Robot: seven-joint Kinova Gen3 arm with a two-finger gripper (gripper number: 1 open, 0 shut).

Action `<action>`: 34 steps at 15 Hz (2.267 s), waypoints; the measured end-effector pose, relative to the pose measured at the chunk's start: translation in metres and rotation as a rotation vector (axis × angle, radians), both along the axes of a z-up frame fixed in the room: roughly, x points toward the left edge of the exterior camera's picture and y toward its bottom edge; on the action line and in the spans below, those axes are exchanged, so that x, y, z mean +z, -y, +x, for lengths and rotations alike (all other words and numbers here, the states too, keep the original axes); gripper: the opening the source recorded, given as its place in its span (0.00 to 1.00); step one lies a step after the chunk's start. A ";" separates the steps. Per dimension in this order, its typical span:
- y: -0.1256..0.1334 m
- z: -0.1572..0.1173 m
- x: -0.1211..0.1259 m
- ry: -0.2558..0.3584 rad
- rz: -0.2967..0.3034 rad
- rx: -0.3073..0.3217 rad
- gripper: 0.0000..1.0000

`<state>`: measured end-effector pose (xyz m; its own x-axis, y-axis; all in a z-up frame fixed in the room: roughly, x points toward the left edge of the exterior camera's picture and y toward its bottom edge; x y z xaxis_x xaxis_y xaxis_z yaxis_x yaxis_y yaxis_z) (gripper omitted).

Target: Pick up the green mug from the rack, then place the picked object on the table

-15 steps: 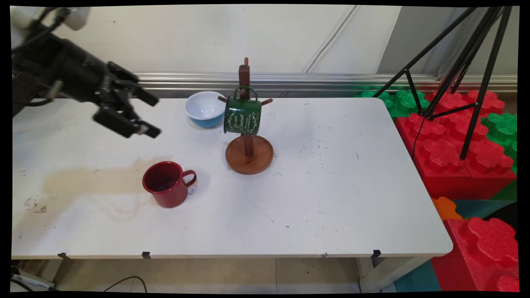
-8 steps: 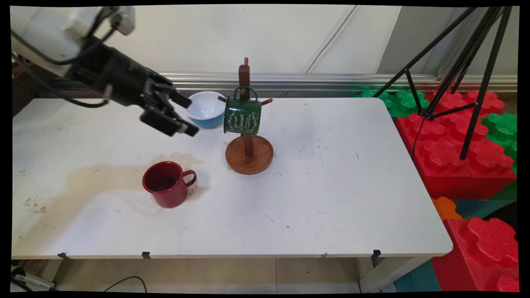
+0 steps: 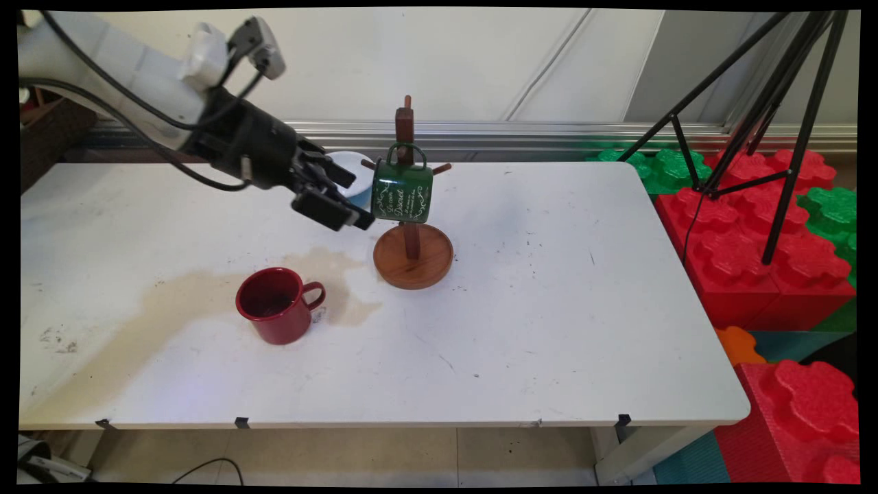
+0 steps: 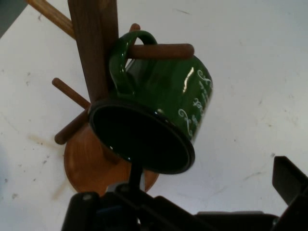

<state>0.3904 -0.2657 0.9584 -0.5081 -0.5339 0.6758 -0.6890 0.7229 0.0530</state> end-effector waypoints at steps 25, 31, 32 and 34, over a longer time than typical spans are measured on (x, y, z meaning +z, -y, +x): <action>0.017 -0.041 -0.033 -0.063 -0.023 0.056 0.00; 0.008 -0.042 -0.024 -0.064 -0.033 0.041 0.00; 0.007 -0.042 -0.022 -0.061 -0.037 0.040 0.00; 0.001 -0.041 -0.017 -0.052 -0.047 0.035 0.00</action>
